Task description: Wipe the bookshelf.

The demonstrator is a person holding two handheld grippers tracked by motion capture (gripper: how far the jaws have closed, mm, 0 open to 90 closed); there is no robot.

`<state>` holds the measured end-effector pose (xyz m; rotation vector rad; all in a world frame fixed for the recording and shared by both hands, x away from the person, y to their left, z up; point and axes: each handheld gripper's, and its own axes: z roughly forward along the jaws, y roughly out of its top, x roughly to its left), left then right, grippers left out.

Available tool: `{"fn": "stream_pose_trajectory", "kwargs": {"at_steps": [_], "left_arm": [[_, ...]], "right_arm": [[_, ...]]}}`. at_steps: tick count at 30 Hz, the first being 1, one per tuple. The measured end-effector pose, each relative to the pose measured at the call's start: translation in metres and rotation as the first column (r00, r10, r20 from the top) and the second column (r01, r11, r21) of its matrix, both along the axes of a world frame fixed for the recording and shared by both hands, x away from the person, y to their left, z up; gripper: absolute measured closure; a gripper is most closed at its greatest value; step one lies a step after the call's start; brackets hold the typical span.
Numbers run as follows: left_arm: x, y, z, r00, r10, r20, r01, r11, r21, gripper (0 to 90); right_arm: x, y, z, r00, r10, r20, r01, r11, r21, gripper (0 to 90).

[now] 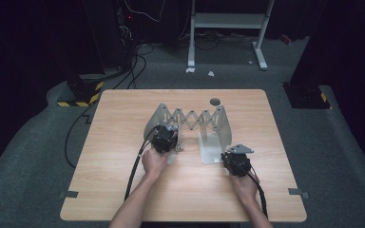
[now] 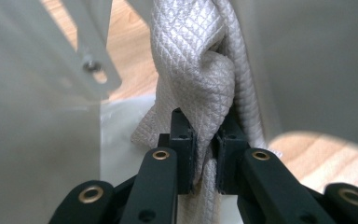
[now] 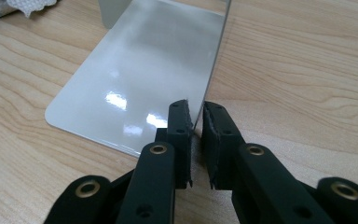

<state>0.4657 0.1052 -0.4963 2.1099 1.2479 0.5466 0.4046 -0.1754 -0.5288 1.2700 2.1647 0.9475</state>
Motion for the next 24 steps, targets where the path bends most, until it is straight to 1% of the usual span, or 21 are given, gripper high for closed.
{"fn": "stream_pose_trajectory", "kwargs": {"at_steps": [1, 2, 3, 4, 6, 7, 8, 10, 12, 14, 16, 18, 22, 24], "left_arm": [[0.003, 0.0, 0.001, 0.9999, 0.006, 0.013, -0.006, 0.9999, -0.011, 80.1], [0.004, 0.001, 0.001, 0.9997, 0.014, 0.018, -0.013, 0.9998, -0.015, 80.0], [0.005, 0.001, 0.0, 0.9997, 0.018, 0.017, -0.017, 0.9997, -0.017, 79.9], [0.007, 0.001, -0.002, 0.9997, 0.022, 0.009, -0.022, 0.9995, -0.021, 79.9], [0.007, -0.002, -0.01, 0.9998, 0.012, -0.014, -0.012, 0.9999, 0.012, 80.0], [0.006, -0.003, -0.013, 0.9999, 0.007, -0.01, -0.007, 0.9997, 0.025, 80.2], [0.004, -0.004, -0.014, 1.0, 0.008, 0.004, -0.008, 0.9997, 0.025, 80.3], [0.002, -0.002, -0.014, 1.0, 0.002, -0.007, -0.002, 0.9998, 0.019, 80.7], [-0.003, -0.002, -0.013, 0.9998, -0.016, -0.012, 0.016, 0.999, 0.043, 80.9], [-0.008, -0.001, -0.011, 0.9993, -0.026, -0.027, 0.027, 0.9981, 0.056, 80.9], [-0.009, -0.001, -0.01, 0.9994, -0.017, -0.03, 0.018, 0.9989, 0.043, 80.8], [-0.007, 0.0, -0.008, 0.9994, -0.012, -0.032, 0.013, 0.9995, 0.029, 80.8], [0.006, -0.002, -0.003, 0.9998, 0.016, -0.011, -0.016, 0.9998, 0.012, 80.8], [0.014, -0.002, -0.003, 0.9991, 0.036, -0.023, -0.035, 0.9993, 0.012, 80.8]], "right_arm": [[0.0, 0.0, 0.0, 1.0, 0.0, 0.002, 0.0, 1.0, -0.003, 81.7], [0.0, 0.0, 0.0, 1.0, 0.001, 0.002, -0.001, 1.0, -0.002, 81.7], [0.0, 0.0, 0.0, 1.0, 0.001, 0.001, -0.001, 1.0, -0.002, 81.7], [0.0, 0.0, 0.0, 1.0, 0.0, 0.0, 0.0, 1.0, 0.0, 81.7], [0.0, 0.0, 0.0, 1.0, 0.0, 0.0, 0.0, 1.0, 0.001, 81.7], [0.0, 0.0, 0.0, 1.0, 0.001, 0.002, -0.001, 1.0, -0.003, 81.7], [0.0, 0.0, 0.0, 1.0, 0.0, 0.004, 0.0, 1.0, -0.005, 81.7], [0.0, 0.0, 0.0, 1.0, 0.0, 0.003, 0.0, 1.0, -0.004, 81.7], [0.0, 0.0, 0.0, 1.0, 0.0, 0.003, 0.0, 1.0, -0.004, 81.7], [0.0, 0.0, 0.0, 1.0, 0.001, 0.005, -0.001, 1.0, -0.006, 81.7], [0.0, 0.0, 0.0, 1.0, 0.001, 0.004, -0.001, 1.0, -0.006, 81.7], [0.0, 0.0, 0.0, 1.0, 0.001, 0.004, -0.001, 1.0, -0.004, 81.8], [0.0, 0.0, 0.0, 1.0, 0.001, 0.003, -0.001, 1.0, -0.004, 81.8], [0.0, 0.0, 0.0, 1.0, 0.001, 0.003, -0.001, 1.0, -0.004, 81.8]]}}
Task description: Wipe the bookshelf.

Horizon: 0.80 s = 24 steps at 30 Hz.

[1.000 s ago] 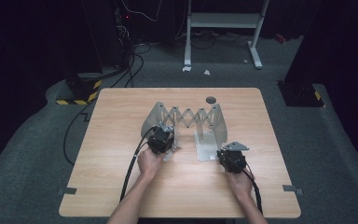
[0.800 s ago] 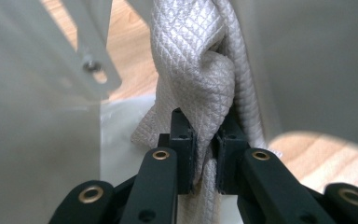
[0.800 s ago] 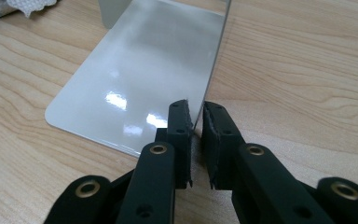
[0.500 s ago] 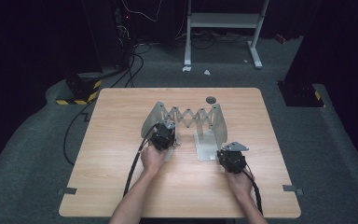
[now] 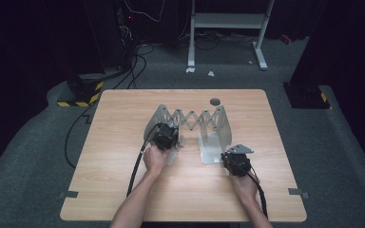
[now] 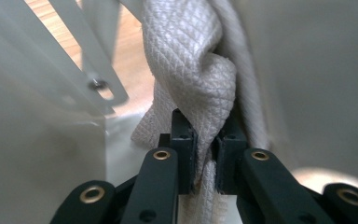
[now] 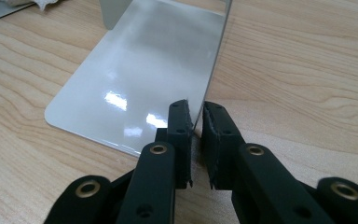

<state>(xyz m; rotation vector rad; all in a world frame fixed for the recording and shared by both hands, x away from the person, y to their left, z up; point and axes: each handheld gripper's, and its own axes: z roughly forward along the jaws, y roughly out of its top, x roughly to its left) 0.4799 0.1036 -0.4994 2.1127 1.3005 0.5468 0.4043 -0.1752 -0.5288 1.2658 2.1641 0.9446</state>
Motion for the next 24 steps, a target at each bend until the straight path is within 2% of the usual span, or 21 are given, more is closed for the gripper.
{"fn": "stream_pose_trajectory", "kwargs": {"at_steps": [4, 7, 9, 11, 14, 16, 17, 20, 22, 24], "left_arm": [[0.0, 0.001, -0.007, 0.9998, 0.019, -0.008, -0.019, 0.9997, 0.016, 80.8], [-0.011, 0.007, -0.01, 0.9996, 0.025, -0.015, -0.025, 0.9997, -0.003, 81.0], [-0.018, 0.009, -0.01, 0.9998, 0.015, -0.011, -0.015, 0.9998, 0.012, 81.0], [-0.023, 0.013, -0.01, 0.9998, 0.01, -0.016, -0.01, 0.9999, 0.006, 81.0], [-0.018, 0.012, -0.006, 0.9998, 0.019, -0.009, -0.019, 0.9996, 0.021, 80.9], [-0.01, 0.009, -0.002, 0.9993, 0.035, 0.009, -0.035, 0.9993, -0.011, 80.8], [-0.006, 0.007, -0.001, 0.9992, 0.037, 0.012, -0.037, 0.9993, -0.011, 80.8], [0.002, 0.007, -0.005, 0.9984, 0.056, -0.004, -0.056, 0.9984, -0.007, 80.8], [0.002, 0.01, -0.007, 0.998, 0.062, -0.016, -0.062, 0.998, -0.009, 80.8], [-0.004, 0.011, -0.009, 0.9984, 0.056, -0.011, -0.056, 0.9983, 0.019, 80.9]], "right_arm": [[0.0, 0.0, 0.0, 1.0, 0.0, 0.0, 0.0, 1.0, 0.001, 81.8], [0.0, 0.0, 0.0, 1.0, 0.001, 0.0, -0.001, 1.0, 0.001, 81.8], [0.0, 0.0, 0.0, 1.0, 0.0, -0.001, 0.0, 1.0, 0.002, 81.8], [0.0, 0.0, 0.0, 1.0, 0.001, 0.0, -0.001, 1.0, 0.001, 81.8], [0.0, 0.0, 0.0, 1.0, 0.001, -0.001, -0.001, 1.0, 0.002, 81.8], [0.0, 0.0, 0.0, 1.0, 0.002, -0.002, -0.002, 1.0, 0.003, 81.9], [0.0, 0.0, 0.0, 1.0, 0.002, -0.001, -0.002, 1.0, 0.002, 81.8], [0.0, 0.0, 0.0, 1.0, 0.002, -0.001, -0.002, 1.0, 0.002, 81.9], [0.0, 0.0, 0.0, 1.0, 0.001, -0.001, -0.001, 1.0, 0.002, 81.8], [0.0, 0.0, 0.0, 1.0, 0.002, -0.001, -0.002, 1.0, 0.002, 81.9]]}}
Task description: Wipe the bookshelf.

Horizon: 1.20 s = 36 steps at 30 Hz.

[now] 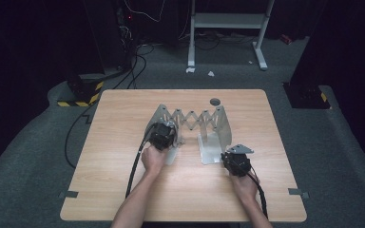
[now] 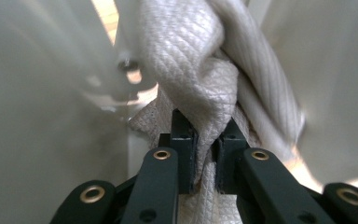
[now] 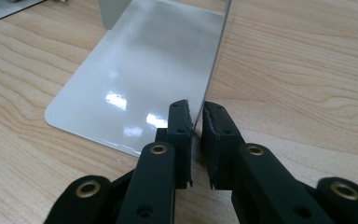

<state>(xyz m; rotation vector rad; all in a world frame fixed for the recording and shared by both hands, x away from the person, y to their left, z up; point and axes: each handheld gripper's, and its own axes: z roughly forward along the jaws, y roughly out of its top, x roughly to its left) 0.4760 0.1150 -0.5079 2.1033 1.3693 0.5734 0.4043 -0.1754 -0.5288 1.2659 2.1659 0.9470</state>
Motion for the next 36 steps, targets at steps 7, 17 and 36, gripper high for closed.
{"fn": "stream_pose_trajectory", "kwargs": {"at_steps": [7, 17, 36], "left_arm": [[-0.016, 0.007, 0.0, 1.0, -0.002, 0.009, 0.001, 0.9998, 0.02, 80.9], [0.005, -0.001, -0.001, 0.999, 0.042, 0.012, -0.042, 0.9991, 0.003, 80.7], [-0.005, 0.002, -0.002, 0.9999, 0.015, 0.007, -0.015, 0.9998, -0.016, 80.8]], "right_arm": [[0.0, 0.0, 0.0, 1.0, 0.0, 0.001, 0.0, 1.0, -0.001, 81.9], [0.0, 0.0, 0.0, 1.0, 0.001, 0.004, -0.001, 1.0, -0.006, 81.9], [0.0, 0.0, 0.0, 1.0, 0.002, 0.005, -0.002, 1.0, -0.006, 81.9]]}}
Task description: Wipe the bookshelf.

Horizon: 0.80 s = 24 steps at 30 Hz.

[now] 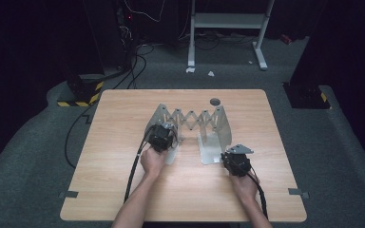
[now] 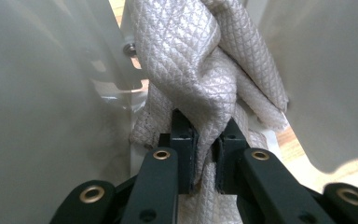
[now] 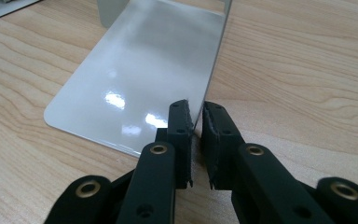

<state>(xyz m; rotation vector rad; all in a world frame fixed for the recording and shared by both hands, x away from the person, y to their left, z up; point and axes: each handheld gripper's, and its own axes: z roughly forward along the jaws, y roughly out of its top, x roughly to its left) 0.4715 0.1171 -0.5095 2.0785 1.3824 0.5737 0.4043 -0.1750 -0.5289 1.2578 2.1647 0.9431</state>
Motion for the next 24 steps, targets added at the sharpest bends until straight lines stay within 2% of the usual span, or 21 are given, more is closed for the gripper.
{"fn": "stream_pose_trajectory", "kwargs": {"at_steps": [3, 7, 10, 14, 17, 21, 24], "left_arm": [[-0.009, 0.002, 0.001, 0.9996, -0.027, -0.004, 0.027, 0.9995, 0.015, 80.9], [-0.02, 0.006, 0.0, 0.9989, -0.046, -0.007, 0.046, 0.9989, -0.005, 80.9], [-0.016, 0.007, 0.0, 0.9988, -0.049, -0.005, 0.049, 0.9985, -0.023, 80.7], [-0.002, -0.001, 0.002, 0.9982, -0.057, -0.019, 0.057, 0.9983, 0.004, 80.6], [-0.002, -0.004, 0.003, 0.998, -0.058, -0.024, 0.058, 0.9983, -0.001, 80.6], [-0.015, -0.004, 0.002, 0.9956, -0.092, -0.018, 0.093, 0.9955, 0.018, 80.7], [-0.031, -0.002, 0.001, 0.9942, -0.107, -0.006, 0.107, 0.9941, 0.016, 80.7]], "right_arm": [[0.0, 0.0, 0.0, 1.0, 0.0, -0.001, 0.0, 1.0, 0.001, 81.9], [0.0, 0.0, 0.0, 1.0, 0.0, -0.001, 0.0, 1.0, 0.001, 81.9], [0.0, 0.0, 0.0, 1.0, 0.001, 0.0, -0.001, 1.0, 0.001, 81.9], [0.0, 0.0, 0.0, 1.0, -0.001, -0.004, 0.001, 1.0, 0.006, 81.9], [0.0, -0.001, 0.0, 1.0, 0.0, -0.004, 0.0, 1.0, 0.007, 81.9], [0.0, -0.001, 0.0, 1.0, -0.001, -0.005, 0.001, 1.0, 0.007, 81.9], [0.0, 0.0, 0.0, 1.0, -0.001, -0.004, 0.001, 1.0, 0.006, 81.9]]}}
